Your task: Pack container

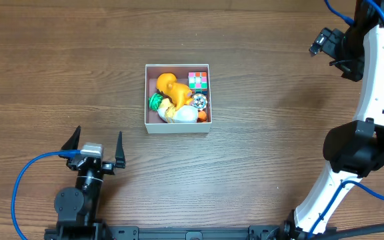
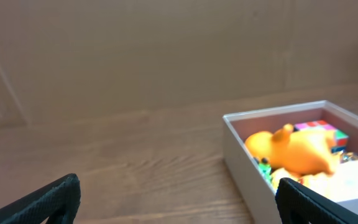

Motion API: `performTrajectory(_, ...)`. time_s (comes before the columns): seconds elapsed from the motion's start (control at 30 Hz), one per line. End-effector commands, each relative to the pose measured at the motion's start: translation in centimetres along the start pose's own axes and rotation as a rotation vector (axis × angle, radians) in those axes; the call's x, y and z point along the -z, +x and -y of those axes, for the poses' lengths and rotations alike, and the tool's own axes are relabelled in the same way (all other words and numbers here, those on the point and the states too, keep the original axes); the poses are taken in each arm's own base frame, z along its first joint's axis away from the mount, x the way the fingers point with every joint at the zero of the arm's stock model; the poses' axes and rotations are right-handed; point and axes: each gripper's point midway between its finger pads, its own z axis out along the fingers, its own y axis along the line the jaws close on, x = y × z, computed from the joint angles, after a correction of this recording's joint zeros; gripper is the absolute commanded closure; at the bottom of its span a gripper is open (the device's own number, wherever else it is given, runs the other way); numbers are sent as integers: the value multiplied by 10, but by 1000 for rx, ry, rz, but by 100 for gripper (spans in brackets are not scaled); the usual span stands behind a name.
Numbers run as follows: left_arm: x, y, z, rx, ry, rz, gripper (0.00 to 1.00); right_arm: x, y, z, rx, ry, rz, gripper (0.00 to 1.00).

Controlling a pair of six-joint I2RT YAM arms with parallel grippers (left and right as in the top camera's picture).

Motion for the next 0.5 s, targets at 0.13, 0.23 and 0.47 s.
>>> performTrajectory(0.13, 1, 13, -9, 19, -47, -46, 0, 3, -2, 0, -8, 1, 13, 0)
performTrajectory(0.23, 1, 13, -12, 17, -57, -48, 0, 3, -2, 0, -8, 0, 13, 0)
performTrajectory(0.47, 2, 13, -17, 18, -76, -47, 0, 3, -2, 0, -8, 1, 13, 0)
